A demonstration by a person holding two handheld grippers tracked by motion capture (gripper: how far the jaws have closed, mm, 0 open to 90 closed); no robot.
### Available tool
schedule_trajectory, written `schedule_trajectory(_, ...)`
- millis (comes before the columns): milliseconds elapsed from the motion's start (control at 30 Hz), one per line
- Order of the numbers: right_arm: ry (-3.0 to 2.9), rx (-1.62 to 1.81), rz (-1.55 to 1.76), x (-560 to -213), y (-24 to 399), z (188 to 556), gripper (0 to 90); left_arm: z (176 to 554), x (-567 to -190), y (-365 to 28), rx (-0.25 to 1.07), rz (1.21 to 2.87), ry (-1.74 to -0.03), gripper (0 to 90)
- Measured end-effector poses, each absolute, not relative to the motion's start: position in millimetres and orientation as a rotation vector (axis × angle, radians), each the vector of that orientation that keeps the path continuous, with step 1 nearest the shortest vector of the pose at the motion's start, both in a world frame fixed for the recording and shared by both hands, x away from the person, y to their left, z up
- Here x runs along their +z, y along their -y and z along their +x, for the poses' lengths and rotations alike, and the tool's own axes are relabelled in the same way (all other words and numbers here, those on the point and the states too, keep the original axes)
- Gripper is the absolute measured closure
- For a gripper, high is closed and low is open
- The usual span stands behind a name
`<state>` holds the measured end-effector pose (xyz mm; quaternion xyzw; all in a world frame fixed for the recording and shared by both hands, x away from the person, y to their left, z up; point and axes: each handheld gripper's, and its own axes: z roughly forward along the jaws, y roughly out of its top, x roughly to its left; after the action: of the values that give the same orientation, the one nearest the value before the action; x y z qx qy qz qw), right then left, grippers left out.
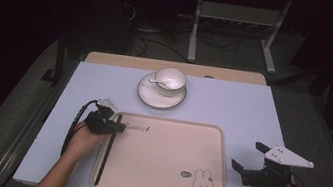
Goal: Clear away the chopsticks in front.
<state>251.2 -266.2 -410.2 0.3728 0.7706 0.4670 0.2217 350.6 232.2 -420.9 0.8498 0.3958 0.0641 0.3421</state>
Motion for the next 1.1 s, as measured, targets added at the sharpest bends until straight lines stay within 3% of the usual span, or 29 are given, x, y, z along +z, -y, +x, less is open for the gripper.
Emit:
schedule_trajectory(67,-2.132,1.289,1.034,-410.9,266.8,251.9,0.0,350.1,-415.6,-231.0,0.169,2.197,-1.013,76.2)
schedule_trajectory(267,-2.121,1.297,1.048,-411.1,270.2,251.7,0.0,341.6,-403.3,-227.2,0.200,2.170,-0.943,37.2)
schedule_trajectory(433,-2.123,1.300,1.043,-410.7,269.7,251.0,0.0,328.4,-392.9,-230.7,0.255,2.124,-0.889,18.0)
schedule_trajectory(533,-2.128,1.295,1.042,-410.4,268.9,251.6,0.0,317.0,-387.2,-238.9,0.291,2.071,-0.872,13.8)
schedule_trajectory(1100,-2.103,1.303,1.043,-407.2,269.5,247.4,0.0,270.8,-395.5,-291.1,0.353,1.955,-0.904,14.0)
